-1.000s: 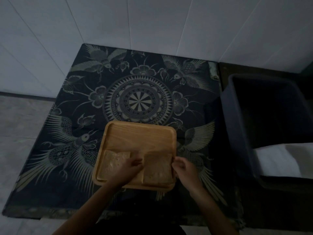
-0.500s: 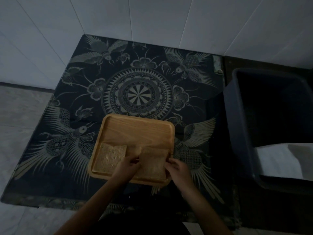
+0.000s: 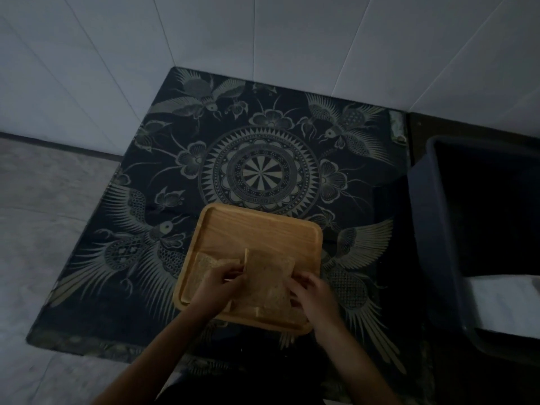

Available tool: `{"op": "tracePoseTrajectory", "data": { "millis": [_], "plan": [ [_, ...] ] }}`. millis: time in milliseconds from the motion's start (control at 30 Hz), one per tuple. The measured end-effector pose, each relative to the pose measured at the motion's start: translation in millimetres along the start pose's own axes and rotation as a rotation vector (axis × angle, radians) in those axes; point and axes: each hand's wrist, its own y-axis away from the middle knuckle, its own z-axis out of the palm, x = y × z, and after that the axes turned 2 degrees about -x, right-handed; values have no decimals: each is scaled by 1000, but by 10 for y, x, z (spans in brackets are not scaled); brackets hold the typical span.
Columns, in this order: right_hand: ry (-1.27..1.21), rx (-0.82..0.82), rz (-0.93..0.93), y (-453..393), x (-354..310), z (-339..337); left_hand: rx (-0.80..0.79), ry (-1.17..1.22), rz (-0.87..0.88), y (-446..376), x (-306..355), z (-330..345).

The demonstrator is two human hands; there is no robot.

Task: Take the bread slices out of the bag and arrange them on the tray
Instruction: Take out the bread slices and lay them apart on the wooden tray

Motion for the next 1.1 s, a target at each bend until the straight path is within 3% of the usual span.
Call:
{"op": "tracePoseTrajectory", "data": {
  "millis": [367,700,1100],
  "plan": [
    [-29,-29,47,-250,-323,549,-19,66,-8,-267,75,-656],
    [67,-17,-30,-679,-625,1015,69,-106,-38,-807,184,-1090],
    [224,59,-27,-992,-541,1223,57,-288,-17,-1077,119,-1206]
  ]
}}
